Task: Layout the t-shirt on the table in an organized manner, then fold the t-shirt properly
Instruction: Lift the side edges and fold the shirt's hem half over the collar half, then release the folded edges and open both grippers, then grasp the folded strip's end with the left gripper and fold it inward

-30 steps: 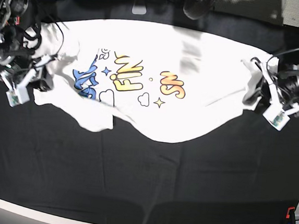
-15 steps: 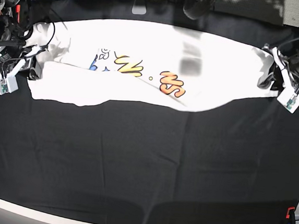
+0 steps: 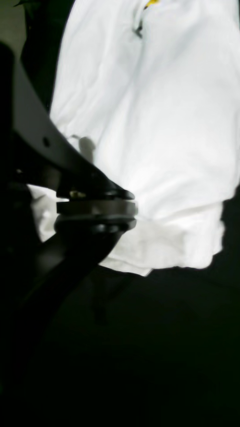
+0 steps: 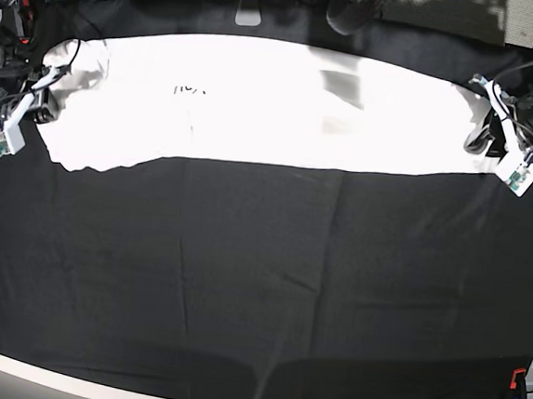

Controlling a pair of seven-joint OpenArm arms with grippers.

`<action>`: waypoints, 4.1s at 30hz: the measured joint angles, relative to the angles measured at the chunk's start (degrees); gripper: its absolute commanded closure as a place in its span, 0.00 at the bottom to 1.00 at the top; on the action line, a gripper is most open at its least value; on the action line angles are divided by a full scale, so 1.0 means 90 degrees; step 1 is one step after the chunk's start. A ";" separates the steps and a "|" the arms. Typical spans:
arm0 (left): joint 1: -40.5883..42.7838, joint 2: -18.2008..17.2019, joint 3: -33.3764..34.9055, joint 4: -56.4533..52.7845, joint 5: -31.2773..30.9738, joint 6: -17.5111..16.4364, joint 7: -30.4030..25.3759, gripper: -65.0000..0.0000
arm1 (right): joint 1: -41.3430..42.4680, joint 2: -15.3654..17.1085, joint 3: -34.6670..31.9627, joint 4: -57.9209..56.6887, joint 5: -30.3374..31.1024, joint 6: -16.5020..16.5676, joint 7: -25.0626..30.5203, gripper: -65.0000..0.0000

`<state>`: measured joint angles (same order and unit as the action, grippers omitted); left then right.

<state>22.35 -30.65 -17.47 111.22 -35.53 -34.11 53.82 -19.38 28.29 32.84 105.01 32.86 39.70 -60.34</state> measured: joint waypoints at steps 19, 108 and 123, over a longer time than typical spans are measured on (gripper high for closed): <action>0.0002 0.0000 0.0000 0.0000 0.0000 0.0002 0.1564 0.38 | 0.0017 -0.0002 0.0000 0.0000 0.0000 -0.0002 -0.0265 0.60; -0.1542 0.0238 -0.0588 -0.5452 -0.4374 -0.0690 0.1698 1.00 | -0.1234 -0.1780 0.2215 0.2470 0.3402 -0.0002 -0.0595 0.60; -0.1207 0.0491 -0.0585 -0.1477 -0.1472 0.0398 0.1659 1.00 | -0.1219 -0.1778 0.2237 0.3240 0.4197 -0.0002 -0.0639 0.60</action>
<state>11.49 -26.24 -22.74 97.93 -48.77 -30.52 68.75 -30.35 12.29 52.97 134.17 70.63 39.68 -66.08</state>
